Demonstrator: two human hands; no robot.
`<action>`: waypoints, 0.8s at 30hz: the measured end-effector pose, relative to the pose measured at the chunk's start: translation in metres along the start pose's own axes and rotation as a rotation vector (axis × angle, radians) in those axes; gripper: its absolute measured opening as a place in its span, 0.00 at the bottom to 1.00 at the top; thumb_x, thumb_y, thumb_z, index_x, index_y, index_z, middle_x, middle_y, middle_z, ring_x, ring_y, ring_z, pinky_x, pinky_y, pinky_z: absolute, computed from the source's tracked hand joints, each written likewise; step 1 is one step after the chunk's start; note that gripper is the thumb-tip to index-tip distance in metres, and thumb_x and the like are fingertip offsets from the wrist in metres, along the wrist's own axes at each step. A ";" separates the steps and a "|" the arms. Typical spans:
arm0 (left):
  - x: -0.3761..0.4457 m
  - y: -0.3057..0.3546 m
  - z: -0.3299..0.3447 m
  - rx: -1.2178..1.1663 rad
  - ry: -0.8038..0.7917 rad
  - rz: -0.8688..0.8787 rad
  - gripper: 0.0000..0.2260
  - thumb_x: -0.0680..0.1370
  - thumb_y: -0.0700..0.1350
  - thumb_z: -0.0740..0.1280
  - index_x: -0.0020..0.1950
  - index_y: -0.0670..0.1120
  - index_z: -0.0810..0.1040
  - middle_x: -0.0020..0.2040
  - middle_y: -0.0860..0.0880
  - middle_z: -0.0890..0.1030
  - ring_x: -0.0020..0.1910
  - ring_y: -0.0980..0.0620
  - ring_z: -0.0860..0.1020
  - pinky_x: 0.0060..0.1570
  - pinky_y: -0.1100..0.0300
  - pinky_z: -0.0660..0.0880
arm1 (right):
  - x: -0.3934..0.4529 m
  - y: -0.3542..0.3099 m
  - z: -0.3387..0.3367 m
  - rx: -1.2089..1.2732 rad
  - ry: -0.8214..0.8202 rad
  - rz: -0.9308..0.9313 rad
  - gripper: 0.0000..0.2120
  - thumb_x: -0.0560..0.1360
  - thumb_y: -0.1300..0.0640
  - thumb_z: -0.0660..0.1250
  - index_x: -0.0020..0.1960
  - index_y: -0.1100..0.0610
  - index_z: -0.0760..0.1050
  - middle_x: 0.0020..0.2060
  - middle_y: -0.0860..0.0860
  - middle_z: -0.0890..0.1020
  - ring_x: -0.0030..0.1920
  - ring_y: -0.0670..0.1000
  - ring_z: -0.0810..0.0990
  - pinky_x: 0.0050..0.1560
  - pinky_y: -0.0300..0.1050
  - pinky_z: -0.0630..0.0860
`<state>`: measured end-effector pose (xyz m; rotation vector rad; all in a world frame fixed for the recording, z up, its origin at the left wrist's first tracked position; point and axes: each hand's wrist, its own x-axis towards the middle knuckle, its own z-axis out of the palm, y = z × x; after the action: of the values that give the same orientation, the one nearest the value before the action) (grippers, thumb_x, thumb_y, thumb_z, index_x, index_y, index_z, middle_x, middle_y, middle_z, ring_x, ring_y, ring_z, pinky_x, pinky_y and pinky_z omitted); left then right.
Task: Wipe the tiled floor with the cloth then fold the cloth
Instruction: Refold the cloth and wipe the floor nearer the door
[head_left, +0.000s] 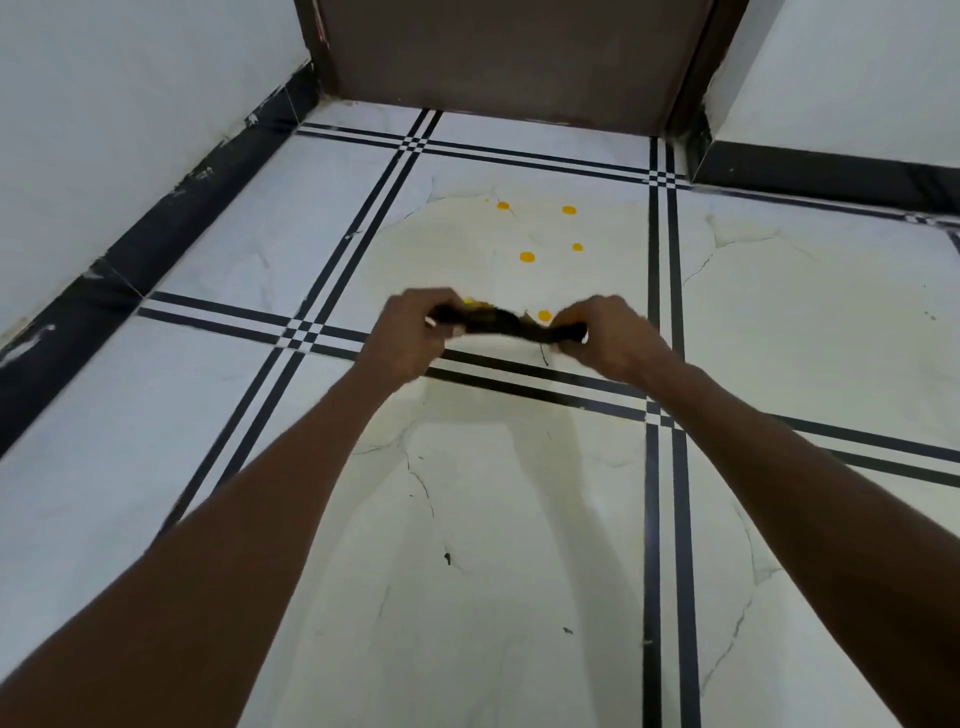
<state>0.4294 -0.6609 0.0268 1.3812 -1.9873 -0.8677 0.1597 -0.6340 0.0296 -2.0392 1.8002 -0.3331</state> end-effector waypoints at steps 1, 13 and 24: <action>-0.013 -0.012 0.010 0.008 -0.071 -0.031 0.11 0.75 0.33 0.73 0.49 0.50 0.84 0.47 0.49 0.84 0.44 0.52 0.82 0.45 0.66 0.77 | -0.007 0.002 0.009 -0.090 -0.113 0.003 0.11 0.76 0.52 0.74 0.58 0.51 0.85 0.48 0.52 0.83 0.50 0.56 0.82 0.52 0.53 0.80; -0.067 -0.045 0.065 0.176 -0.194 -0.306 0.13 0.79 0.31 0.67 0.61 0.42 0.82 0.60 0.45 0.83 0.54 0.48 0.81 0.54 0.60 0.77 | -0.015 0.007 0.094 0.082 -0.190 0.068 0.08 0.81 0.55 0.67 0.55 0.57 0.82 0.55 0.53 0.83 0.56 0.56 0.83 0.54 0.53 0.81; -0.026 -0.084 0.088 0.270 0.075 -0.332 0.10 0.81 0.40 0.68 0.62 0.44 0.79 0.61 0.47 0.80 0.63 0.48 0.76 0.57 0.60 0.72 | -0.006 0.027 0.183 -0.148 0.017 0.003 0.30 0.85 0.37 0.47 0.84 0.47 0.57 0.85 0.53 0.51 0.85 0.58 0.46 0.82 0.69 0.45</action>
<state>0.4205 -0.6412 -0.0958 1.9087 -1.8991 -0.6896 0.2133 -0.6054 -0.1453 -2.1382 1.8891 -0.2229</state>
